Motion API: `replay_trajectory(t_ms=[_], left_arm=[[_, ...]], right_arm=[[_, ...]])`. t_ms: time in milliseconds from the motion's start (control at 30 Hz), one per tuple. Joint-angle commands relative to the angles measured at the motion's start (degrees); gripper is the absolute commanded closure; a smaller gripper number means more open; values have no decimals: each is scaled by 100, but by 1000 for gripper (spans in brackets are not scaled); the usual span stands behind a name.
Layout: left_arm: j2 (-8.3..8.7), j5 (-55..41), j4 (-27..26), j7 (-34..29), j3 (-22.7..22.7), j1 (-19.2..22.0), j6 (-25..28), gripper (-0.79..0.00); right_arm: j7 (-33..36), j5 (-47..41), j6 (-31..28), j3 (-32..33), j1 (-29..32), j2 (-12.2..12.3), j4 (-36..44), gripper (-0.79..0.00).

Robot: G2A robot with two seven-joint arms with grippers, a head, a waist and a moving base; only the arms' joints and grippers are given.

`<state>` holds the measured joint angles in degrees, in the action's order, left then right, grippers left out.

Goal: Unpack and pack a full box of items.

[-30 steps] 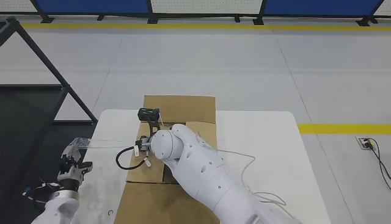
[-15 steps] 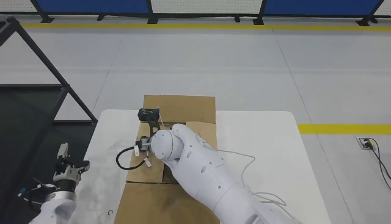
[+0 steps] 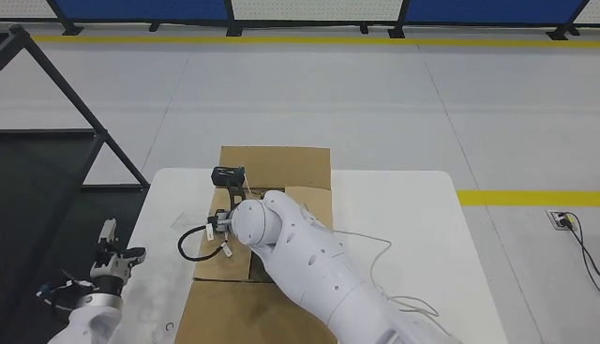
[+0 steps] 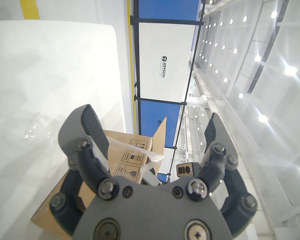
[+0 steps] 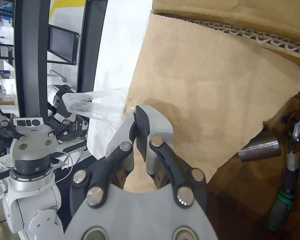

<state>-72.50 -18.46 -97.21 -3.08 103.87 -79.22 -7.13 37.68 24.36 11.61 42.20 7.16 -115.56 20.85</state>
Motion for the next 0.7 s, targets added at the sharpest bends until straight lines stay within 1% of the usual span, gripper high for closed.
replay_trajectory(t_ms=[0, 67, 167, 667], left_arm=[[15, 22, 26, -264, -30, 18, -36, -785], [28, -13, 69, -523, -56, 36, -90, -785], [44, 142, 115, -676, -124, 73, -77, -785], [60, 306, 111, -647, -256, 149, -114, -785]], right_arm=[[-12, 4, -7, 6, -2, 0, 5, 0], [-13, 8, -10, 11, -4, 0, 12, 0], [-39, 10, -15, 22, -6, -1, 37, 0], [-265, -16, -110, 195, -64, 31, 140, 0]])
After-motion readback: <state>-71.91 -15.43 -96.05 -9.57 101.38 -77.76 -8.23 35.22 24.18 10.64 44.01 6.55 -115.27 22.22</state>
